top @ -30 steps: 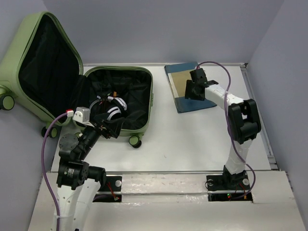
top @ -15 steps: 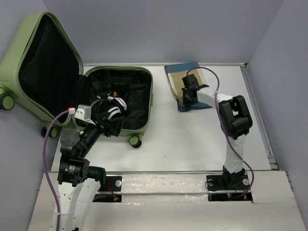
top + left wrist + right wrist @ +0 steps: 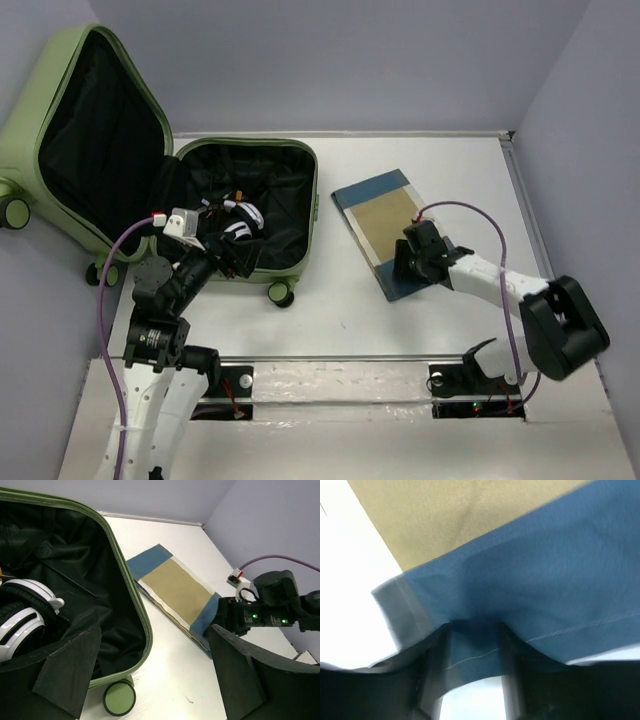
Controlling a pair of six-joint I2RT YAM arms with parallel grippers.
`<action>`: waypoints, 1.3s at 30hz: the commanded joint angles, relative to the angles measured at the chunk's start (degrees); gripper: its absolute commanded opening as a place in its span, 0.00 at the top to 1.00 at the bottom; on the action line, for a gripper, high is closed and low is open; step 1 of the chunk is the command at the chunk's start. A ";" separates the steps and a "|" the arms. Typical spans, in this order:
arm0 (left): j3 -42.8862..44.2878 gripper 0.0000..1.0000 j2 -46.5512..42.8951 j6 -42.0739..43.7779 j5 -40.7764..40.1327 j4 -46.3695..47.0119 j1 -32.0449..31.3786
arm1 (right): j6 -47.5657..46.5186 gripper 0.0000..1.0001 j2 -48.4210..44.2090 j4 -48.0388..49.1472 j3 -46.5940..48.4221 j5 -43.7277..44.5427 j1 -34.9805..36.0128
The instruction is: Pack the luggage
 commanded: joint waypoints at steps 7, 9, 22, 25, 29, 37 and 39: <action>6.19 0.01 2.44 -4.72 5.06 4.19 -0.17 | 9.94 0.03 -21.84 -6.90 -3.90 2.11 -8.03; 7.08 0.01 2.44 -5.42 5.33 4.46 -0.26 | 11.63 0.02 -22.82 -7.43 -5.22 3.09 -11.10; 6.03 0.01 0.60 -7.97 8.84 6.22 -0.44 | 18.31 0.11 -6.23 -6.55 -4.27 2.21 -16.21; 4.80 0.01 0.34 -8.41 9.28 7.80 -0.52 | 17.44 0.18 -0.69 -6.38 -1.81 2.38 -16.21; 4.71 0.01 0.86 -8.59 10.51 8.06 -0.70 | 11.39 0.66 5.73 -5.76 2.14 0.91 -21.29; 8.30 0.01 6.74 -9.47 8.69 9.12 -4.82 | 1.36 0.93 10.04 -5.48 10.49 -2.65 -32.91; 9.97 0.01 10.17 -9.20 2.47 9.20 -10.76 | -2.33 0.93 11.01 -7.25 12.51 5.08 -33.69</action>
